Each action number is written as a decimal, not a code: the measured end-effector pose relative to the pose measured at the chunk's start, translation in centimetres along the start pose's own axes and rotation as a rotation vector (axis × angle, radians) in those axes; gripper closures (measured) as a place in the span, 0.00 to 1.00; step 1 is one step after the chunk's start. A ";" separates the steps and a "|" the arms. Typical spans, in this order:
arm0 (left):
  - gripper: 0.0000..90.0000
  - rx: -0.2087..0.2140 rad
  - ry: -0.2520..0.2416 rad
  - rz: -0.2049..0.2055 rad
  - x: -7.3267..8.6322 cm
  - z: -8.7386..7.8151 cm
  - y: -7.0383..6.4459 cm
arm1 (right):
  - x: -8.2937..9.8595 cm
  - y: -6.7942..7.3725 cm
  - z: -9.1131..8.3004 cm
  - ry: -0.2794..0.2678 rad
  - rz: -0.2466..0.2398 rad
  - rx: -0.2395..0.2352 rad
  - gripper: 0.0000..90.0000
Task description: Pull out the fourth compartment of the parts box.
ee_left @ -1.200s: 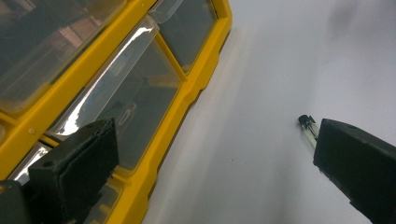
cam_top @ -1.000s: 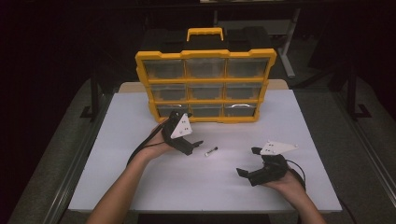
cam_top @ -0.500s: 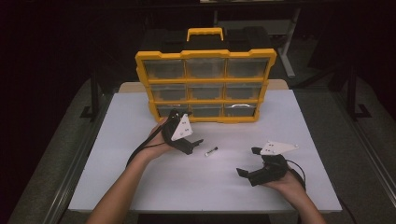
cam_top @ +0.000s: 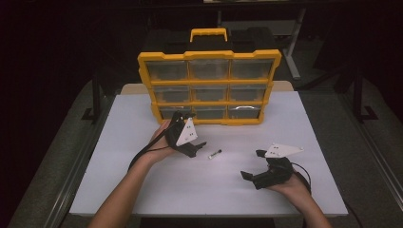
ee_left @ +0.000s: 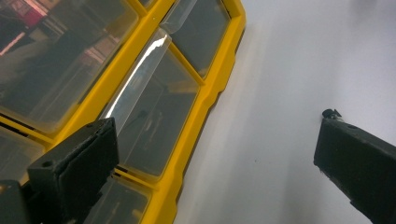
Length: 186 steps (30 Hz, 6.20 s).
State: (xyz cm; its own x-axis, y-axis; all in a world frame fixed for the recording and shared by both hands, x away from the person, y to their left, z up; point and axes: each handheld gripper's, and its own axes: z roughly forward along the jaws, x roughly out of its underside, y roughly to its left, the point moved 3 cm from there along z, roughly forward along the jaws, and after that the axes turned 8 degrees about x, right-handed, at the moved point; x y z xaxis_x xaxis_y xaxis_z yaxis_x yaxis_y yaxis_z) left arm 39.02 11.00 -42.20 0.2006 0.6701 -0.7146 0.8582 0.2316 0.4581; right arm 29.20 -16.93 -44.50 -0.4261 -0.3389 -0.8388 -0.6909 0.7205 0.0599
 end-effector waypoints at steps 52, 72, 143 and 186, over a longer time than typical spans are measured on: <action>0.00 -0.122 0.057 0.221 -0.1 0.2 -0.8 | 0.0 0.0 0.0 0.003 -0.002 -0.001 0.00; 0.00 -0.168 0.087 0.314 -0.2 0.4 -1.2 | 0.1 0.0 0.0 0.003 -0.003 0.000 0.00; 0.00 -0.338 0.198 0.629 0.5 0.6 -1.7 | 0.1 0.0 0.0 0.005 -0.001 0.001 0.00; 0.00 -0.419 0.258 0.639 1.8 -1.4 0.4 | 0.1 0.0 0.0 0.005 0.002 -0.002 0.00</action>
State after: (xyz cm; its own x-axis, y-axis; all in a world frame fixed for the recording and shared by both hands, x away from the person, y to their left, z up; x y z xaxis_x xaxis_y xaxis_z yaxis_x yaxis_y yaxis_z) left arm 39.09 13.30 -42.58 0.4332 0.8925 -0.1258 0.3551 -0.0408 0.9339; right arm 29.20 -16.94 -44.58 -0.4300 -0.3403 -0.8362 -0.6913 0.7199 0.0625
